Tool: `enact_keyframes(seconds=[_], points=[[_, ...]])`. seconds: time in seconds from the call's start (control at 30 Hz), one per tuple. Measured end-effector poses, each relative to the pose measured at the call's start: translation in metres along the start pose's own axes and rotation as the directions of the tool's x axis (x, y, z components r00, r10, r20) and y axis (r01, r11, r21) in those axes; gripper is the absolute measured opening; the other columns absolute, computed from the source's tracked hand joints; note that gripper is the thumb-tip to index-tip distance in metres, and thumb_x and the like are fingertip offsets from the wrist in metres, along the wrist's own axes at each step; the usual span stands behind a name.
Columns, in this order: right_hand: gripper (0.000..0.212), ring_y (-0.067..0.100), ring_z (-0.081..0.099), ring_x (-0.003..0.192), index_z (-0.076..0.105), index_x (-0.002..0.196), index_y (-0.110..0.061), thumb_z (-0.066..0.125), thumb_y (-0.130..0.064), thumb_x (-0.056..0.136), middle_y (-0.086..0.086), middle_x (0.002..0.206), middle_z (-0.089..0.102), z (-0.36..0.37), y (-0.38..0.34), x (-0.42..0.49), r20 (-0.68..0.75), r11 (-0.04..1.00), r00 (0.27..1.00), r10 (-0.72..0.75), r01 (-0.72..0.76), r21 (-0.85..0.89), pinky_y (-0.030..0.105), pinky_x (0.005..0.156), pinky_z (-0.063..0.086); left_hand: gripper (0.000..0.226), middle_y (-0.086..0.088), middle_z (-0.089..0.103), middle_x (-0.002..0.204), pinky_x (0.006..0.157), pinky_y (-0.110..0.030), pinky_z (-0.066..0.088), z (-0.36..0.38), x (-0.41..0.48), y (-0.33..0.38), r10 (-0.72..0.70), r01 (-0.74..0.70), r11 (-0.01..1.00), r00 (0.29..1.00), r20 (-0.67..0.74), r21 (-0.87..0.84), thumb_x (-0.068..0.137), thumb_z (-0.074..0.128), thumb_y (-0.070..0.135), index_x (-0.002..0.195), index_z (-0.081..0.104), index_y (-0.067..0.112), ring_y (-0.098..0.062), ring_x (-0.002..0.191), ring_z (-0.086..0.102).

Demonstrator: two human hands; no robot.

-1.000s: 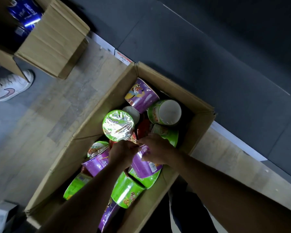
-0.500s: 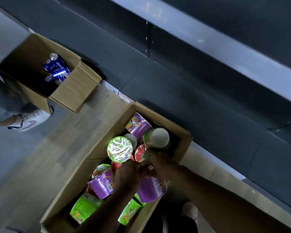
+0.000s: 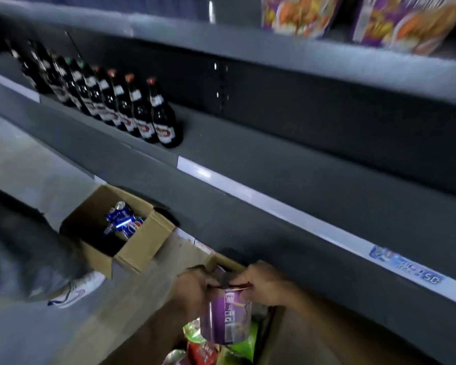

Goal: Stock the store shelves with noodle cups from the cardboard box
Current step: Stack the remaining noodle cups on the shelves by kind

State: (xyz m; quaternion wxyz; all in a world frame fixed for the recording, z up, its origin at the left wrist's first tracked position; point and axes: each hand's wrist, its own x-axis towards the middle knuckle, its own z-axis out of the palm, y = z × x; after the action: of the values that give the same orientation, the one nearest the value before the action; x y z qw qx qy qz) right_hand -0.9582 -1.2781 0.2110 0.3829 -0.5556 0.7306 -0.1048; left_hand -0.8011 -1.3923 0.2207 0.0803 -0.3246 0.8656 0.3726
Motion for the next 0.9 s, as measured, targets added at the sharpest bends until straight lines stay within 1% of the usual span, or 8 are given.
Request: enact_keyframes(seconds=[0.07, 0.13, 0.17, 0.3, 0.47, 0.6, 0.77, 0.9], points=[[0.041, 0.013, 0.064, 0.101, 0.064, 0.117, -0.031, 0.064, -0.029, 0.076, 0.0, 0.11, 0.069, -0.032, -0.013, -0.015, -0.053, 0.999, 0.998, -0.041, 0.039, -0.03, 0.028, 0.086, 0.05, 0.01, -0.004, 0.072, 0.086, 0.071, -0.015, 0.049, -0.029, -0.005, 0.012, -0.028, 0.023, 0.968, 0.999, -0.017, -0.252, 0.085, 0.063, 0.001, 0.088, 0.072, 0.0, -0.008, 0.08, 0.065], [0.039, 0.009, 0.063, 0.103, 0.067, 0.116, -0.026, 0.066, -0.023, 0.076, -0.002, 0.114, 0.069, -0.062, -0.025, -0.031, -0.108, 0.999, 0.993, -0.041, 0.045, 0.03, 0.027, 0.089, 0.049, 0.015, -0.002, 0.072, 0.071, 0.066, -0.018, 0.052, -0.061, -0.01, 0.026, 0.064, -0.065, 0.944, 0.998, -0.014, -0.322, 0.08, 0.062, -0.015, 0.077, 0.071, -0.004, -0.005, 0.068, 0.067], [0.038, 0.006, 0.062, 0.104, 0.068, 0.116, -0.025, 0.067, -0.02, 0.078, -0.003, 0.116, 0.068, -0.078, -0.031, -0.04, -0.138, 0.997, 0.99, -0.042, 0.051, 0.058, 0.025, 0.091, 0.048, 0.006, -0.006, 0.074, 0.076, 0.073, -0.026, 0.055, -0.075, -0.009, 0.032, 0.116, -0.115, 0.924, 0.993, -0.018, -0.365, 0.078, 0.069, -0.007, 0.077, 0.073, -0.002, -0.011, 0.074, 0.069], [0.04, -0.001, 0.058, 0.106, 0.065, 0.121, -0.026, 0.07, -0.019, 0.082, -0.009, 0.121, 0.065, -0.134, -0.051, -0.069, -0.238, 0.989, 0.971, -0.034, 0.067, 0.133, 0.016, 0.094, 0.045, 0.053, -0.01, 0.074, 0.093, 0.08, -0.038, 0.056, -0.14, -0.019, 0.063, 0.303, -0.28, 0.873, 0.953, -0.006, -0.399, 0.066, 0.076, 0.057, 0.092, 0.077, 0.011, -0.026, 0.089, 0.07], [0.034, 0.001, 0.06, 0.107, 0.068, 0.116, -0.016, 0.071, -0.013, 0.083, -0.005, 0.118, 0.067, -0.196, -0.082, -0.1, -0.354, 0.969, 0.934, -0.039, 0.122, 0.215, 0.016, 0.093, 0.045, 0.043, -0.009, 0.07, 0.094, 0.075, -0.032, 0.056, -0.206, -0.038, 0.104, 0.396, -0.396, 0.834, 0.915, -0.082, -0.383, 0.071, 0.074, 0.055, 0.091, 0.078, 0.018, -0.022, 0.09, 0.069], [0.026, 0.0, 0.062, 0.103, 0.07, 0.111, -0.017, 0.069, -0.011, 0.085, -0.005, 0.114, 0.068, -0.234, -0.116, -0.133, -0.386, 0.861, 0.922, -0.021, 0.213, 0.462, 0.016, 0.087, 0.049, 0.063, -0.019, 0.067, 0.102, 0.079, -0.027, 0.056, -0.243, -0.055, 0.132, 0.396, -0.398, 0.783, 0.912, -0.112, -0.478, 0.051, 0.083, 0.061, 0.093, 0.078, 0.014, -0.025, 0.099, 0.068], [0.014, 0.018, 0.067, 0.096, 0.072, 0.096, -0.015, 0.064, -0.008, 0.087, 0.006, 0.099, 0.072, -0.268, -0.153, -0.158, -0.515, 0.68, 0.855, 0.065, 0.34, 0.65, 0.035, 0.086, 0.055, 0.019, -0.014, 0.073, 0.097, 0.068, -0.02, 0.056, -0.269, -0.067, 0.178, 0.351, -0.399, 0.729, 0.915, -0.197, -0.556, 0.085, 0.063, 0.011, 0.101, 0.071, 0.004, -0.023, 0.092, 0.069], [0.016, 0.012, 0.068, 0.087, 0.073, 0.083, -0.022, 0.068, -0.007, 0.084, -0.001, 0.088, 0.073, -0.29, -0.182, -0.172, -0.674, 0.718, 0.735, 0.079, 0.427, 0.55, 0.027, 0.074, 0.056, 0.016, -0.007, 0.075, 0.089, 0.064, -0.017, 0.052, -0.283, -0.076, 0.224, 0.434, -0.49, 0.724, 0.871, -0.231, -0.485, 0.088, 0.061, 0.016, 0.1, 0.072, 0.013, -0.014, 0.08, 0.069]])
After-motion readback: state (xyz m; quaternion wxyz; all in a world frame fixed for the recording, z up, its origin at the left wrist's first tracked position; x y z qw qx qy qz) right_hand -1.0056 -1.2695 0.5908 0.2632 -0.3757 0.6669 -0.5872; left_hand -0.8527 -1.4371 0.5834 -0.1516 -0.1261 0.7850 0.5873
